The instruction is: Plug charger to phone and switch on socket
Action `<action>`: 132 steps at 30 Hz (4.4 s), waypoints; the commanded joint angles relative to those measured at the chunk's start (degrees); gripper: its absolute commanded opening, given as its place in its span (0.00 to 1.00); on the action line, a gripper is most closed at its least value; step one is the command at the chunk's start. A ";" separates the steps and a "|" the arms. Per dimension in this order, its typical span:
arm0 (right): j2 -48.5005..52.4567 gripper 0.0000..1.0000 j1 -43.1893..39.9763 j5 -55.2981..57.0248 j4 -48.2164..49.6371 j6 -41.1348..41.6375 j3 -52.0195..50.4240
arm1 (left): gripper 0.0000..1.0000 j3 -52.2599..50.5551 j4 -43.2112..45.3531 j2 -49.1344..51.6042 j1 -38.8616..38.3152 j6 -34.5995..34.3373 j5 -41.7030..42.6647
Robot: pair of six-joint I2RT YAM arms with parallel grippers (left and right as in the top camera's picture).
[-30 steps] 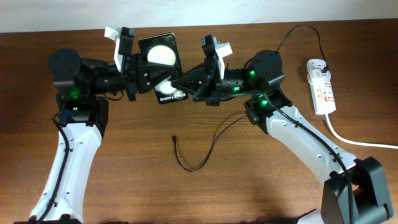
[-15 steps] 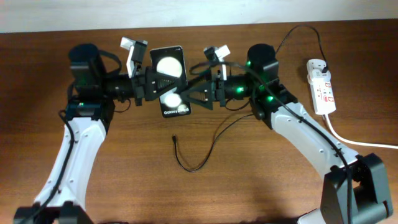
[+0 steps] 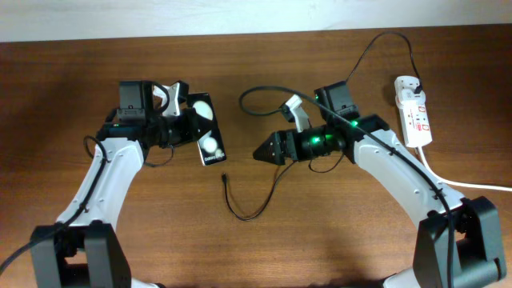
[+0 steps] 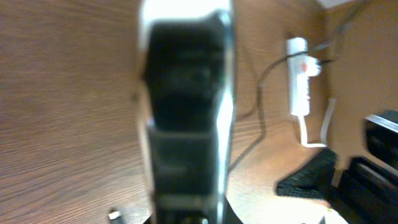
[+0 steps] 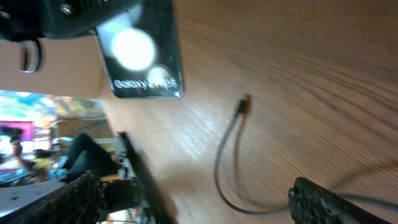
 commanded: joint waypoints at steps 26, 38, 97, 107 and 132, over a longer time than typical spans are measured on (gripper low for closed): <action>1.66 0.80 26.91 46.51 4.37 15.08 -0.04 | 0.00 -2.38 2.56 4.15 -0.13 -0.20 -10.49; 9.81 0.55 31.08 46.27 11.69 17.86 -0.04 | 0.00 -2.38 2.97 4.15 -0.13 -0.17 -10.51; 18.62 0.08 31.21 54.27 -1.38 20.15 3.37 | 0.00 -2.38 2.91 4.15 -0.13 -0.20 -10.45; 6.47 0.04 27.56 39.28 -8.81 12.41 5.05 | 0.00 -2.38 2.80 4.13 1.16 5.29 0.31; -2.05 0.04 19.23 2.99 72.08 25.35 -32.79 | 0.00 -3.98 9.81 4.15 9.42 16.22 42.10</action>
